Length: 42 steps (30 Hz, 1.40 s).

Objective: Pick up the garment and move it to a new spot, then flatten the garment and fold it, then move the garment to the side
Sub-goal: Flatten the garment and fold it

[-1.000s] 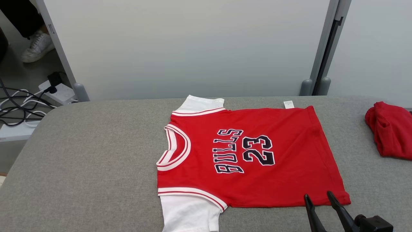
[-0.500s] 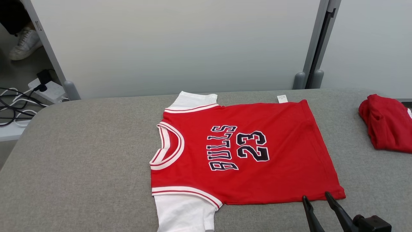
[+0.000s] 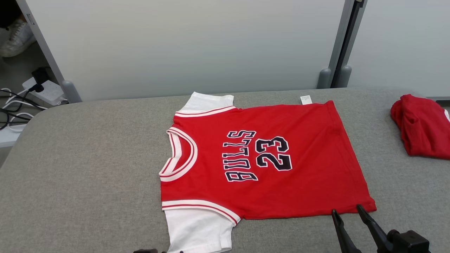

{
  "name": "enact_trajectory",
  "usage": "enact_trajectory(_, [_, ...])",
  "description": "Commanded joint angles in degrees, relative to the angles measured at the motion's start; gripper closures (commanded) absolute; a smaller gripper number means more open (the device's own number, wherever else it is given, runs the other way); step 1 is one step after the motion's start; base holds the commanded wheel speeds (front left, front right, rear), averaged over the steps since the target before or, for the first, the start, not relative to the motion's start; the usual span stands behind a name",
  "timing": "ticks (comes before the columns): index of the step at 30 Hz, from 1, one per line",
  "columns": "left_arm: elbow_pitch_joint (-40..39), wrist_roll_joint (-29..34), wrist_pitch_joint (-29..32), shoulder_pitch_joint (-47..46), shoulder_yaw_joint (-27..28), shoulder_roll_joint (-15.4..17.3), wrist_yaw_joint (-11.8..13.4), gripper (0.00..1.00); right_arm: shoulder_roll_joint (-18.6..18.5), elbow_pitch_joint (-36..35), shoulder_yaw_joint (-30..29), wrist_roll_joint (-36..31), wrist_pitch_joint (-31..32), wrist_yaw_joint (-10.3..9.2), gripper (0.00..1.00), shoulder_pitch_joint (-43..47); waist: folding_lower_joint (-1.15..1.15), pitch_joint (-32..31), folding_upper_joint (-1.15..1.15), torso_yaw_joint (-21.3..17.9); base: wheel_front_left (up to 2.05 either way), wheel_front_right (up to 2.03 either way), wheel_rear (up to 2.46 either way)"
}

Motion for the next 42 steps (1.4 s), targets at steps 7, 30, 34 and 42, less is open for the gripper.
enact_trajectory(7, [0.22, -2.95, 0.63, -3.46, -1.04, 0.14, -0.15, 1.00, -0.94, -0.86, 0.79, 0.41, -0.77, -0.16, 0.00, -2.63, 0.00, 0.48, 0.00, 0.17, 0.00, 0.00, 0.00])
enact_trajectory(30, [-18.80, -2.96, 7.01, 0.86, -1.49, 7.57, 5.26, 1.00, -2.28, 39.56, -6.43, 12.00, -0.37, -0.16, 0.00, -21.73, 0.00, 3.83, 0.00, 3.23, 0.00, 0.00, 0.00])
enact_trajectory(34, [-21.36, -2.87, 8.00, 1.57, -1.66, 8.39, 6.15, 1.00, -2.56, 42.43, -5.13, 13.64, -0.48, -0.16, 0.00, -23.73, 0.00, 4.30, 0.00, 3.34, 0.00, 0.00, 0.00])
enact_trajectory(42, [-24.96, -2.47, 9.16, 2.00, -1.92, 9.88, 7.46, 1.00, -3.02, 46.62, -2.19, 17.58, -0.67, -0.16, 0.41, -26.91, 0.00, 5.44, 0.00, 3.71, 0.00, 0.00, 0.00])
